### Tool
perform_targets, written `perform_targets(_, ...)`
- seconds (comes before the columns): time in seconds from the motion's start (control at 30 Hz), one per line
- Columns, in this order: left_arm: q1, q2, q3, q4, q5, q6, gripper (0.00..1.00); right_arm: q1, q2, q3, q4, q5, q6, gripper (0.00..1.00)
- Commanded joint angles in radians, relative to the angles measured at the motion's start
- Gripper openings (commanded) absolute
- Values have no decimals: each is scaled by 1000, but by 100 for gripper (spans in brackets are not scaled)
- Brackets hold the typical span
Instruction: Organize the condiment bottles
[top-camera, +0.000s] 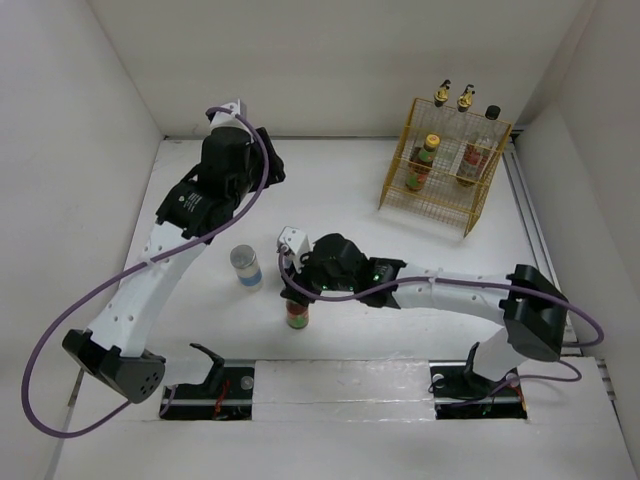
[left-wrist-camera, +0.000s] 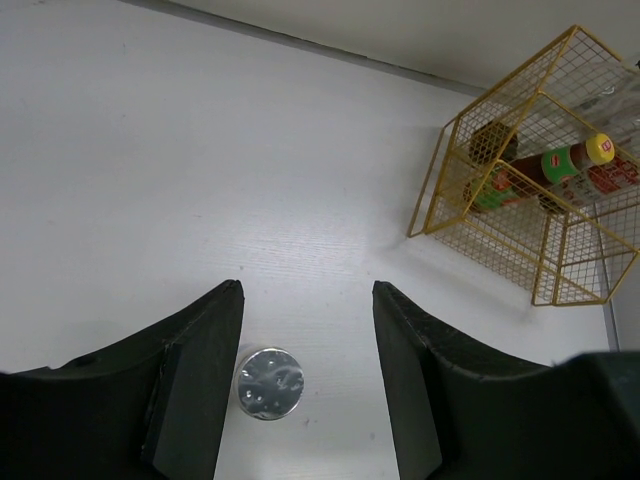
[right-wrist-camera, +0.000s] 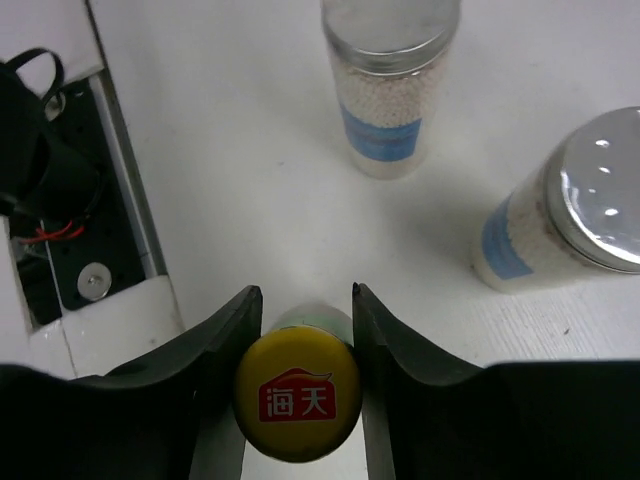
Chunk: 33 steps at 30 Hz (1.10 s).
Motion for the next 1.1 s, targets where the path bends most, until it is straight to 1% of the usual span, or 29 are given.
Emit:
perform_targets(0.0, 1, -21, -19, 33, 15, -6, 50, 29, -79, -9, 129, 83, 57, 28)
perform_targets(0.03, 1, -21, -19, 33, 15, -6, 50, 29, -99, -9, 129, 102, 68, 20)
perform_targets(0.07, 1, -21, -19, 33, 24, -6, 50, 29, -125, -9, 112, 145, 68, 18)
perform_targets(0.1, 1, -21, -19, 33, 25, -6, 50, 29, -152, 5, 55, 171, 68, 16)
perform_targets(0.17, 1, -21, -19, 33, 35, -6, 50, 17, -247, 63, -7, 236, 56, 15)
perform_targets(0.2, 1, -21, -19, 33, 35, -6, 50, -11, -277, 86, -68, 248, 56, 15)
perform_targets(0.27, 1, -21, -19, 33, 48, -6, 50, -55, -346, 167, -130, 259, 56, 15)
perform_targets(0.3, 1, -21, -19, 33, 70, -6, 50, -114, -360, 198, -164, 283, 56, 14)
perform_targets(0.33, 1, -21, -19, 33, 81, -17, 49, -147, -372, 228, -234, 284, 56, 14)
perform_targets(0.4, 1, -12, -19, 53, 115, -17, 49, -227, -386, 316, -295, 296, 47, 12)
perform_targets(0.43, 1, -12, -31, 62, 130, -29, 49, -309, -386, 344, -341, 296, 47, 11)
perform_targets(0.53, 1, 15, -31, 93, 191, -54, 49, -447, -386, 434, -371, 285, 47, 10)
perform_targets(0.57, 1, 24, -22, 108, 204, -54, 49, -542, -377, 459, -389, 275, 47, 10)
perform_targets(0.63, 1, 40, -7, 122, 215, -54, 49, -633, -329, 532, -402, 238, 47, 10)
perform_targets(0.67, 1, 57, 15, 122, 215, -54, 49, -720, -311, 554, -402, 229, 47, 10)
perform_targets(0.7, 1, 57, 24, 122, 215, -43, 49, -759, -268, 590, -402, 219, 47, 10)
perform_targets(0.73, 1, 72, 24, 122, 215, -43, 49, -796, -246, 604, -388, 219, 47, 10)
perform_targets(0.77, 1, 84, 36, 122, 206, -43, 49, -866, -223, 620, -377, 207, 47, 9)
perform_targets(0.87, 1, 103, 46, 122, 206, -32, 49, -954, -139, 684, -342, 179, 47, 9)
perform_targets(0.9, 1, 103, 55, 122, 206, -32, 49, -1003, -98, 719, -333, 170, 47, 7)
perform_targets(1.07, 1, 114, 55, 122, 195, -12, 49, -1101, 4, 799, -311, 161, 47, 7)
